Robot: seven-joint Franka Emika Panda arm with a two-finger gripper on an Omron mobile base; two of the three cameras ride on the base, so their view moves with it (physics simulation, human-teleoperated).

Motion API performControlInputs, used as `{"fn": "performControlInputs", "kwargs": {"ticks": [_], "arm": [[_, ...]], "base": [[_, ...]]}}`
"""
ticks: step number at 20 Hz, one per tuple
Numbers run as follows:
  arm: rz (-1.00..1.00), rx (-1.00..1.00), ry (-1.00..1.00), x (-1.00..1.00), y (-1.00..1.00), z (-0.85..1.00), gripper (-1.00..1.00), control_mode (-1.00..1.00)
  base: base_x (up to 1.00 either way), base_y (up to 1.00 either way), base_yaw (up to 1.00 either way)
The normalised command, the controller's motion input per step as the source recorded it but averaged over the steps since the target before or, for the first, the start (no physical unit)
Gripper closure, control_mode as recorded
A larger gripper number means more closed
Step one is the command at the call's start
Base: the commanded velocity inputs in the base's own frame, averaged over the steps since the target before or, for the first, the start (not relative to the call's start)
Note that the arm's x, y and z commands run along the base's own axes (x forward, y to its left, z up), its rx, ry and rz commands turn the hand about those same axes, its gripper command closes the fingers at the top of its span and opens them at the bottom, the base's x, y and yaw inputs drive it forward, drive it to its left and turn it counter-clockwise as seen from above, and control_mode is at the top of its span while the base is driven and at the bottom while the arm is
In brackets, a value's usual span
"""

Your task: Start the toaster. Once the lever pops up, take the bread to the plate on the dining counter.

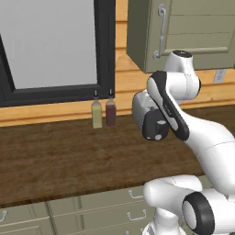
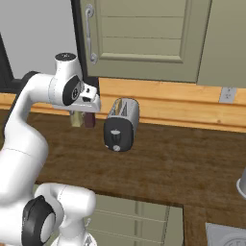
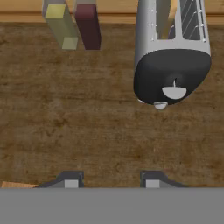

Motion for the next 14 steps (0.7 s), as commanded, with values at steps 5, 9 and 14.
{"fn": "performControlInputs", "kwargs": {"ticks": [5,9,14], "arm": [[0.0,0.0,0.0,-0.06,-0.07,0.0,-1.0,-1.0],[0.0,0.0,-0.09,-0.36,-0.44,-0.13,-1.0,-1.0],[0.0,0.0,-0.12,-0.27,-0.65,-0.35,-1.0,-1.0]], "base": [[0.0,0.0,0.0],[0.0,0.0,0.0],[0.0,0.0,0.0]]}}
